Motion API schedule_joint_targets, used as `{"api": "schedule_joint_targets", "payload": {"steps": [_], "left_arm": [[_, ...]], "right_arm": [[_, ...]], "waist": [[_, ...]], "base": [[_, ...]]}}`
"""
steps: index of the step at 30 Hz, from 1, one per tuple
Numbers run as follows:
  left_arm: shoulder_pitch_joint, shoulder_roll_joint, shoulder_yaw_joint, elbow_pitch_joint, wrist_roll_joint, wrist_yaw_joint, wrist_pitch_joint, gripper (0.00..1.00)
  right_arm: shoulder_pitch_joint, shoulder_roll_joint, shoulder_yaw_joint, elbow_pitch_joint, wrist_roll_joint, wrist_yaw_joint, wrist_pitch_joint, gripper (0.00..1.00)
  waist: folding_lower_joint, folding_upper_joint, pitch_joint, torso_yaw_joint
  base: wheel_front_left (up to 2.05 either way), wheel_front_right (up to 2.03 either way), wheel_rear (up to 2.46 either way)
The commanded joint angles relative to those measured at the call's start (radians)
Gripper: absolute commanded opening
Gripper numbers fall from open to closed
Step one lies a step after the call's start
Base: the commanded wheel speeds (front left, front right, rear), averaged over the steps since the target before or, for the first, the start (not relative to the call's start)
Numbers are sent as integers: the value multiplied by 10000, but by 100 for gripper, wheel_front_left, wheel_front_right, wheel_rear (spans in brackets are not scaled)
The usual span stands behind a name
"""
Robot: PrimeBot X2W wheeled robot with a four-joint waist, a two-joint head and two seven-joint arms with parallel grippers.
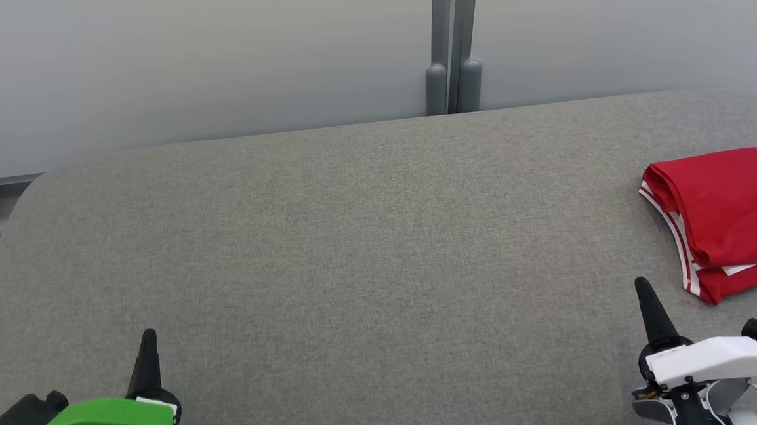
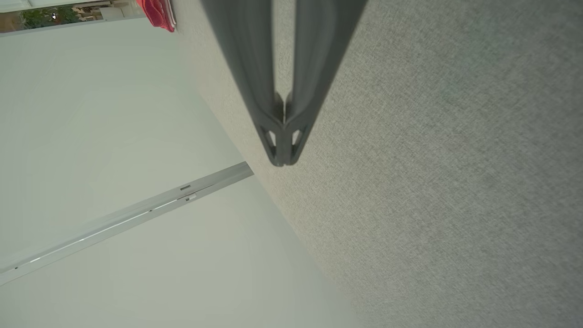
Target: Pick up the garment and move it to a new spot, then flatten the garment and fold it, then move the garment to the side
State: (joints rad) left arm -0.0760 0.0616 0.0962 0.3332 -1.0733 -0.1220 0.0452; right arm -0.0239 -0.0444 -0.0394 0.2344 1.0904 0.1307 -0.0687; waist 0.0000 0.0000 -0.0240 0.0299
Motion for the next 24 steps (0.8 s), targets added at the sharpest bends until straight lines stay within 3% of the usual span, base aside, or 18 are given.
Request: {"api": "schedule_joint_targets", "payload": {"steps": [1,24], "left_arm": [[-301,14,71,-112,-274,-37,85,0],[-639,-40,330,-165,-2420,-75,812,0]], "right_arm": [[-151,-57,-34,-157,249,2,57,0],[-181,-69,-146,-383,2466,3,372,0]], "waist": [[0,0,5,-6],[0,0,101,-116]], "base": [[0,0,0],[0,0,0]]}}
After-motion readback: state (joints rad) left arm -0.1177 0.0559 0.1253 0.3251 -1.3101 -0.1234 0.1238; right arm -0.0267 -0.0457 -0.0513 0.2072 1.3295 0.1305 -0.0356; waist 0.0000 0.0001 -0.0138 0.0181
